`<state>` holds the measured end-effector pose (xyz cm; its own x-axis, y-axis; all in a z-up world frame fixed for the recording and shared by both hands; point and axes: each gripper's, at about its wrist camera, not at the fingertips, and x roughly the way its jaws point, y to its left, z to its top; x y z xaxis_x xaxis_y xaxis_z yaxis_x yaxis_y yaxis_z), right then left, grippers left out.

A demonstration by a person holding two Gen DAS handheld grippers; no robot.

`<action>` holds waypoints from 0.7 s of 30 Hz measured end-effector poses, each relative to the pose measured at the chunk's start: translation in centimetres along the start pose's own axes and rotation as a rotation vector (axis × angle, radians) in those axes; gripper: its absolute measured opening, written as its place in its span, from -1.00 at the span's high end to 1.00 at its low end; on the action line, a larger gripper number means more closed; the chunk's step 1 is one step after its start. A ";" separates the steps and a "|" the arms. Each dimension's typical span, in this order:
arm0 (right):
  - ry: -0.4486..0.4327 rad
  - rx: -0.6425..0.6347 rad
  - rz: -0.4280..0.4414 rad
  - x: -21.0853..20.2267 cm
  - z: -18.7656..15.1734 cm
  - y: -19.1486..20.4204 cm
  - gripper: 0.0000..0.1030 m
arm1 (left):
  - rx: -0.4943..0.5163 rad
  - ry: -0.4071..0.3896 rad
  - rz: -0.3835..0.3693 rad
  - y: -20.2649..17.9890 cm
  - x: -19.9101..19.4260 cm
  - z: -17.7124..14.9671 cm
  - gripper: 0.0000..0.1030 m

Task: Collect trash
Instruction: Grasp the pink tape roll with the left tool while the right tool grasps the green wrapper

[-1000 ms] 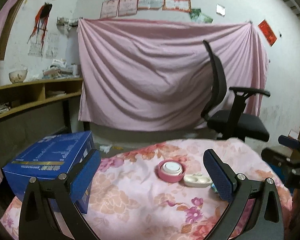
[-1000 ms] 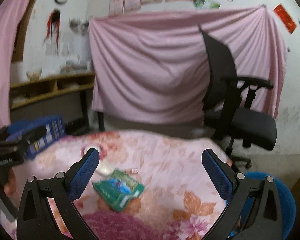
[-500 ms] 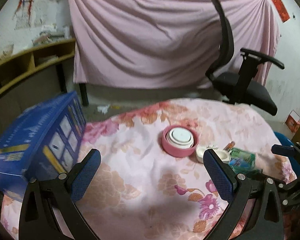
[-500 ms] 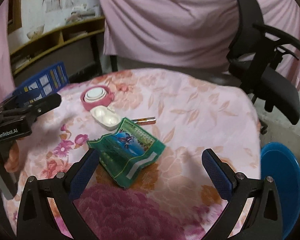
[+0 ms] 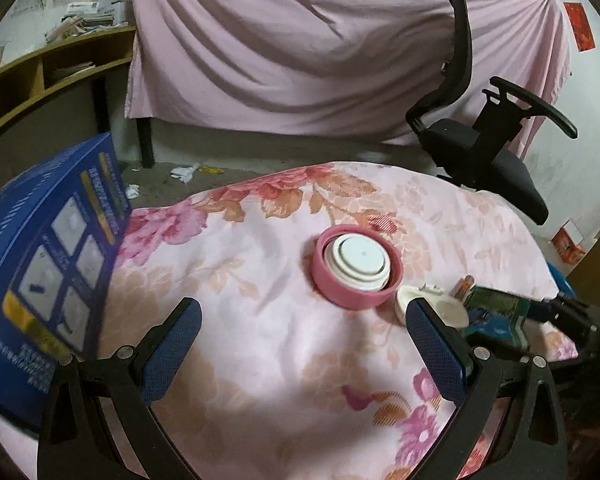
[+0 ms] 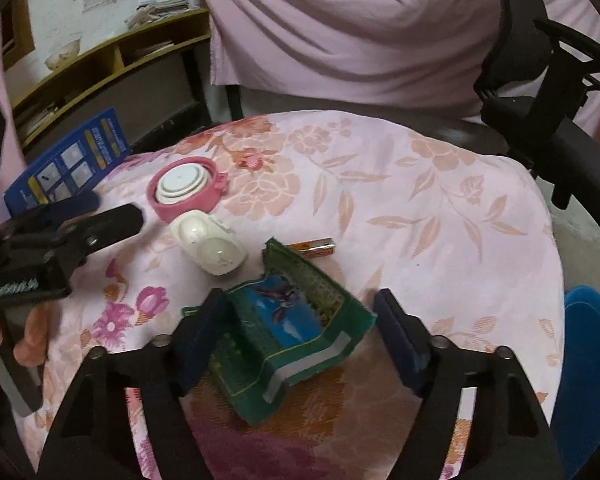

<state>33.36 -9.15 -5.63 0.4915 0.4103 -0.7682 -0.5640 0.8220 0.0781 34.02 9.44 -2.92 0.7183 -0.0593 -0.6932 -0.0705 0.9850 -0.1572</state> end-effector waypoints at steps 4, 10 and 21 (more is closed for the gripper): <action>-0.003 0.013 0.011 -0.2 -0.2 -0.2 -0.19 | 0.018 -0.001 -0.010 -0.4 0.4 0.5 -0.93; -0.030 0.085 -0.011 -0.7 -0.3 -1.6 0.14 | 0.053 0.021 -0.012 -1.4 2.0 1.6 -0.75; -0.079 0.248 0.015 -1.6 -0.8 -4.8 0.79 | 0.148 0.073 0.018 -3.3 4.2 1.9 -0.03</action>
<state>34.77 -14.05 -5.32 0.5402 0.4448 -0.7144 -0.3963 0.8833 0.2503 38.63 6.25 -3.98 0.6651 -0.0481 -0.7452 0.0242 0.9988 -0.0428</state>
